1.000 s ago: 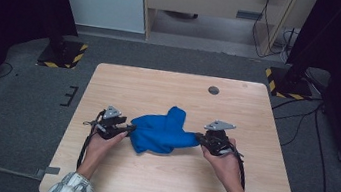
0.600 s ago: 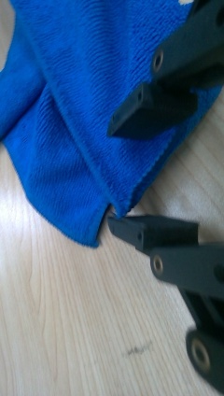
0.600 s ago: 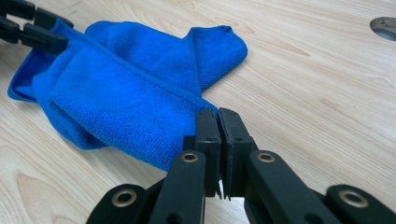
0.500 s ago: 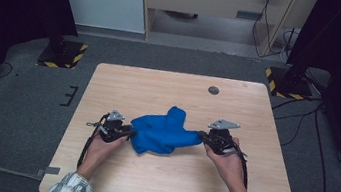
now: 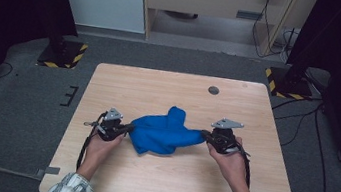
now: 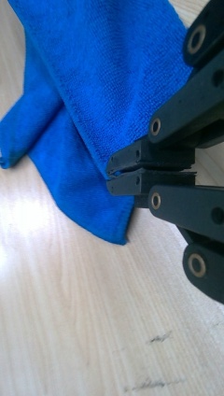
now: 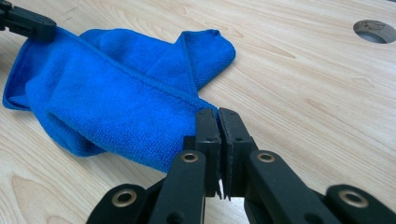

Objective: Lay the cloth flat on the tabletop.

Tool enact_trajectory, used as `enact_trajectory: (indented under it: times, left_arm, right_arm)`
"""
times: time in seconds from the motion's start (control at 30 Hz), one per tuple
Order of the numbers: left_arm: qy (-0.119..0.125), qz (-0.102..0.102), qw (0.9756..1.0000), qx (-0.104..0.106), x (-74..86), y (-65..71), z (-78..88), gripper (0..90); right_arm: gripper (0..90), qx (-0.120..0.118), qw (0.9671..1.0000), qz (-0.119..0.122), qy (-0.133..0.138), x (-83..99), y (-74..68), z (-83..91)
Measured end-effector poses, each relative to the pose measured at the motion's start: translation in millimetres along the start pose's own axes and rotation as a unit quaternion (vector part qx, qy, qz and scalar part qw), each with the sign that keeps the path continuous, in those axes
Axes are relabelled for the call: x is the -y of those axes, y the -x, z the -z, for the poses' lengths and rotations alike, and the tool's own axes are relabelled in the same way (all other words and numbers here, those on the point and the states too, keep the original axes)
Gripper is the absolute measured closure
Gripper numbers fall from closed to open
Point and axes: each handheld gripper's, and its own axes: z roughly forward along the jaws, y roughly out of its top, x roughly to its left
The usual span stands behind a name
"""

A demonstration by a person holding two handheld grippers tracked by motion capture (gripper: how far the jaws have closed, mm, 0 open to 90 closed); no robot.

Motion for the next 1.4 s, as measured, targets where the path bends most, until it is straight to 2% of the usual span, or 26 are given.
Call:
enact_trajectory:
  times: [0.03, 0.13, 0.3, 0.6, 0.83, 1.0, 1.13, 1.23, 1.4]
  left_arm:
    - [0.008, -0.006, 0.9999, -0.004, -2.0, 0.2, 2.1, 88.2]
    - [0.022, -0.007, 0.9997, -0.007, -6.9, 1.0, 5.9, 88.3]
    - [0.036, -0.011, 0.9993, -0.008, -18.0, 7.0, 13.4, 88.4]
    - [0.045, -0.021, 0.9988, -0.006, -37.7, 15.5, 22.7, 88.4]
    - [0.047, -0.040, 0.9981, -0.011, -62.1, 19.6, 31.5, 88.4]
    - [0.050, -0.037, 0.9980, -0.014, -76.8, 17.9, 29.6, 88.4]
    - [0.051, -0.034, 0.9980, -0.016, -86.8, 16.1, 27.9, 88.4]
    - [0.055, -0.039, 0.9976, -0.016, -93.2, 18.0, 30.0, 88.4]
    - [0.058, -0.050, 0.9969, -0.019, -101.6, 21.8, 34.9, 88.4]
  right_arm:
    - [87.8, 0.000, 1.0000, 0.001, 0.002, -0.9, 2.2, 0.6]
    - [87.8, 0.000, 1.0000, -0.004, 0.005, -3.0, 5.1, 1.6]
    - [87.8, 0.001, 0.9999, -0.003, 0.012, -10.1, 7.9, 6.4]
    - [87.8, 0.008, 0.9995, 0.001, 0.031, -26.9, 11.6, 22.8]
    - [87.8, 0.015, 0.9990, 0.005, 0.042, -39.9, 15.2, 37.2]
    - [87.8, 0.017, 0.9988, 0.006, 0.046, -45.6, 20.7, 38.0]
    - [87.8, 0.019, 0.9986, -0.003, 0.049, -51.6, 28.7, 34.4]
    - [87.8, 0.019, 0.9982, -0.009, 0.057, -57.2, 33.0, 34.8]
    - [87.8, 0.020, 0.9979, -0.005, 0.061, -60.5, 34.1, 38.1]
